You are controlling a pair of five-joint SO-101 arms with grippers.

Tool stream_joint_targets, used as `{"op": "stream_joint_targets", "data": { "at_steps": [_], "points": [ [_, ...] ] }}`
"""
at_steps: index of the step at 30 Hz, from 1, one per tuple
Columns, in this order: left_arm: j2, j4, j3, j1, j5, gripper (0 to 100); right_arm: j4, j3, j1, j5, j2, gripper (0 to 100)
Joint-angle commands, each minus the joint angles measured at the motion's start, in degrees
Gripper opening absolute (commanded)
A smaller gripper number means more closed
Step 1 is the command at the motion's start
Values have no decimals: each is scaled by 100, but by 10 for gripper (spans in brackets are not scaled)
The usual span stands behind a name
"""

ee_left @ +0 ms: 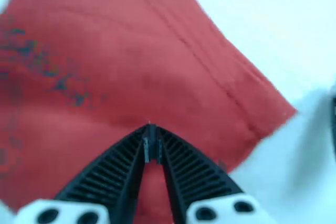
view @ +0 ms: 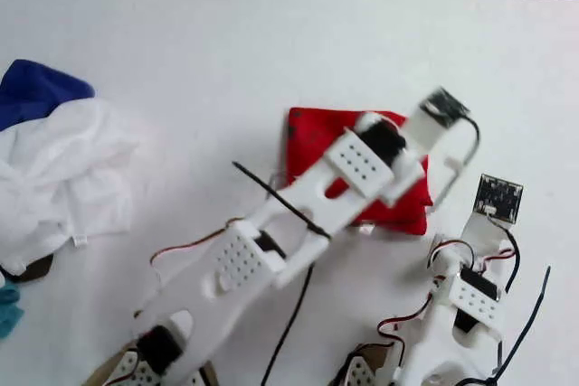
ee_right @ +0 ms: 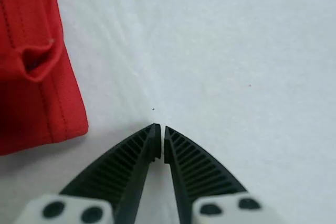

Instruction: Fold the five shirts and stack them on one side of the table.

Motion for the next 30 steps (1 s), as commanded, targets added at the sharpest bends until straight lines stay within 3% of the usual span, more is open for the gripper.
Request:
{"op": "stream_joint_targets", "data": {
  "at_steps": [1,6,12,25,30],
  "points": [
    [-484,-88,-505,-536,26,26,-119,-53,-40,53,-163,21],
    [-448,-132,-541,-1152,0,26,-119,-53,-40,53,-163,21],
    [264,-730,-145,-1925,18,26,-119,-53,-40,53,-163,21],
    [941,-756,-136,-2725,-9,26,-119,-53,-40,53,-163,21],
    [809,-431,-321,-2708,0,26,-119,-53,-40,53,-163,21]
  ]
}}
